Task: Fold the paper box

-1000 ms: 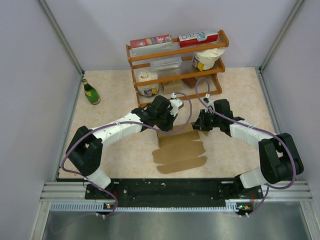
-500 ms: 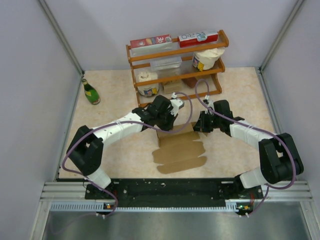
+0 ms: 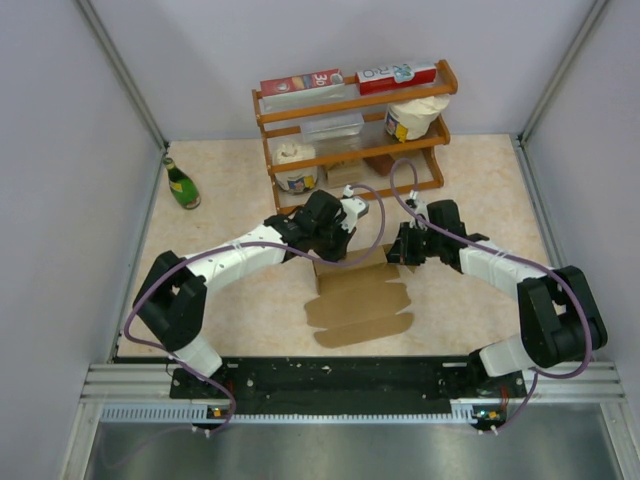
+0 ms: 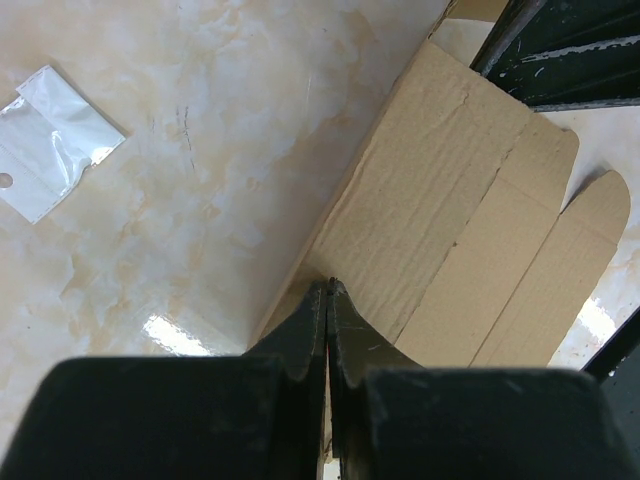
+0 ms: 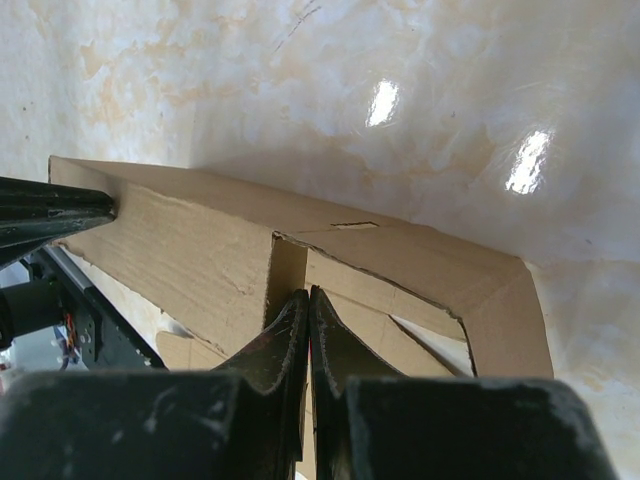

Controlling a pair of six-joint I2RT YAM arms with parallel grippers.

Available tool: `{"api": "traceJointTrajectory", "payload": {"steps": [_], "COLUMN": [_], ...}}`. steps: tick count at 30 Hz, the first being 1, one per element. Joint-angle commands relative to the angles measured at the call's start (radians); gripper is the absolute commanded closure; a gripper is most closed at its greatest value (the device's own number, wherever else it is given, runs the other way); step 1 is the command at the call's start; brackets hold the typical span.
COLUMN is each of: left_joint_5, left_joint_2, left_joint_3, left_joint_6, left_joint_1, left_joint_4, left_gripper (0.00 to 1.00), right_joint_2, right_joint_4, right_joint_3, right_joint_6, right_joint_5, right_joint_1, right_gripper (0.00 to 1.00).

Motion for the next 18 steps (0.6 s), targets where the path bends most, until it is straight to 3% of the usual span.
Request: {"api": "traceJointTrajectory", "payload": {"steps": [1, 18], "left_joint_5": [0.010, 0.016], "left_joint_2": [0.008, 0.020], "left_joint_3": [0.034, 0.036], "left_joint_6": [0.005, 0.005], "left_joint_1": [-0.002, -0.002], "left_joint_4": [-0.011, -0.013], "left_gripper": [1.00, 1.00], "right_joint_2": [-0.030, -0.011], "right_joint_4": [0.030, 0.071], "right_joint_3": [0.041, 0.026], "right_joint_6": [0.011, 0.058], "right_joint_5": [-0.028, -0.043], "right_joint_1": [0.006, 0.006], "right_gripper": [1.00, 1.00]}}
